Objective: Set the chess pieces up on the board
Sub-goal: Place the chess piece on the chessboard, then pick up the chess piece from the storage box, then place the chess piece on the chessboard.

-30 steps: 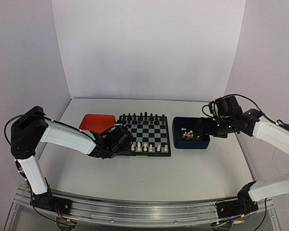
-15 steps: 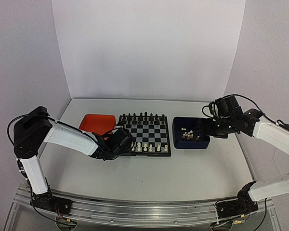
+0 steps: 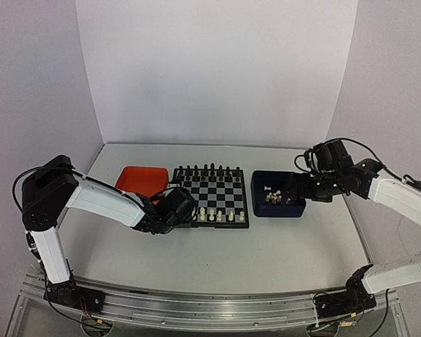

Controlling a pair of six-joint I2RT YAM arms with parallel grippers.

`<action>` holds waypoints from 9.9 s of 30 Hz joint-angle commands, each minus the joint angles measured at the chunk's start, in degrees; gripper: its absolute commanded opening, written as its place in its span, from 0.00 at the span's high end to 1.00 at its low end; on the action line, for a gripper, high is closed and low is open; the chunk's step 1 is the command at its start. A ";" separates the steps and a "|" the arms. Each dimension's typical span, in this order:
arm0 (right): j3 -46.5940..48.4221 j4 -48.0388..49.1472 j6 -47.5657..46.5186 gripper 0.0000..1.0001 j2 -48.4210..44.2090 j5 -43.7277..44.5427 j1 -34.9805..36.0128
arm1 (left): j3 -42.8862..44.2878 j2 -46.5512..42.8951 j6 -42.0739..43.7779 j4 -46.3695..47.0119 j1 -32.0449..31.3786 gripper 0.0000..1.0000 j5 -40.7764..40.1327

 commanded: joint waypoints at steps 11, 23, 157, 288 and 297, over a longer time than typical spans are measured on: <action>0.43 -0.50 -0.43 0.05 -0.96 0.60 -0.23 | 1.68 -2.29 -0.57 -2.39 -0.21 0.65 -1.04; 0.84 -0.59 -0.56 0.05 -1.08 0.27 -0.29 | 2.09 -15.27 -0.06 -5.73 -0.64 0.46 -2.48; 59.01 -27.24 -90.39 0.74 70.97 -14.71 -15.02 | 40.92 5.76 26.89 -0.64 30.69 0.00 29.77; -0.05 28.85 -34.30 1.00 12.39 -34.52 4.95 | 25.77 1.92 5.51 9.09 4.95 0.53 59.64; 0.69 28.31 -34.72 1.00 12.80 -32.14 5.70 | 26.38 2.52 5.33 8.48 4.90 0.62 59.92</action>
